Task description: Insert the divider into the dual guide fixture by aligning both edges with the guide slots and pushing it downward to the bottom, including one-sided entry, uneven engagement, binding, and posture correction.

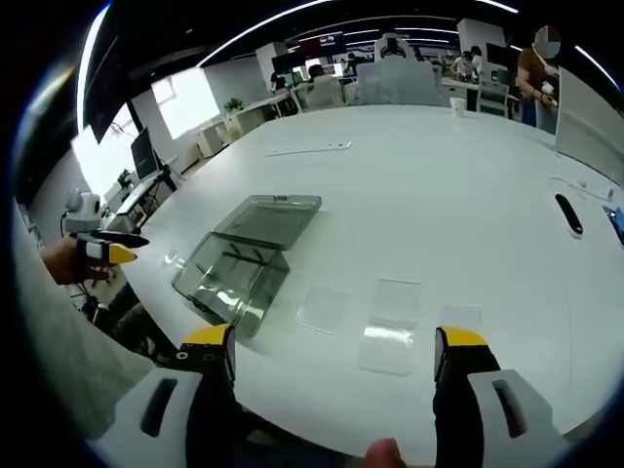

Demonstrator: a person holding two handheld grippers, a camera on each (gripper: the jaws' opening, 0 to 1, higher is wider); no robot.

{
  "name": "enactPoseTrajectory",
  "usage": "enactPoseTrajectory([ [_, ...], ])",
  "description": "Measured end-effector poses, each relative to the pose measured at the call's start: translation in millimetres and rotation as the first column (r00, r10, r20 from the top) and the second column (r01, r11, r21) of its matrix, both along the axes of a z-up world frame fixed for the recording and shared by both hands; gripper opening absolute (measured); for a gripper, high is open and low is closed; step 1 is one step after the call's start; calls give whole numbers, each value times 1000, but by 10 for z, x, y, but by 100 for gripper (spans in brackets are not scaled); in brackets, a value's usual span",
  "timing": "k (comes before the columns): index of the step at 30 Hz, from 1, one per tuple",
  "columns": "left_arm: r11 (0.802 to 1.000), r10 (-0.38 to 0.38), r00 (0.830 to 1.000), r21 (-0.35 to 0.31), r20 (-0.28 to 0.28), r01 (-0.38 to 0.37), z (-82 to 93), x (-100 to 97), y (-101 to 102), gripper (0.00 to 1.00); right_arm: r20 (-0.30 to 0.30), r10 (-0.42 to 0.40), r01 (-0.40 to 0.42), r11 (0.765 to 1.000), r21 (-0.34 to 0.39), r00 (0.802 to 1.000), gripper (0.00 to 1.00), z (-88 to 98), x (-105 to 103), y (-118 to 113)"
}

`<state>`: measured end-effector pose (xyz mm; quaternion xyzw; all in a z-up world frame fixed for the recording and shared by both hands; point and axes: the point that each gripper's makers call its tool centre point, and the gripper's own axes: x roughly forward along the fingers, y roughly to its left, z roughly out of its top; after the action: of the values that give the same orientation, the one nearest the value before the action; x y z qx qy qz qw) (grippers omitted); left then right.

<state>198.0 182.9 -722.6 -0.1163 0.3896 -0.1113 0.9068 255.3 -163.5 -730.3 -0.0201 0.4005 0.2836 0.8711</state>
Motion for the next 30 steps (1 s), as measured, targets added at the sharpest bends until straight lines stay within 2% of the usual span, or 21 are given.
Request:
enactPoseTrajectory([
  [30, 1000, 14, 1000, -20, 2, -14, -18, -33, -25, 89, -11, 13, -14, 1000, -14, 1000, 81, -66, 17, -6],
])
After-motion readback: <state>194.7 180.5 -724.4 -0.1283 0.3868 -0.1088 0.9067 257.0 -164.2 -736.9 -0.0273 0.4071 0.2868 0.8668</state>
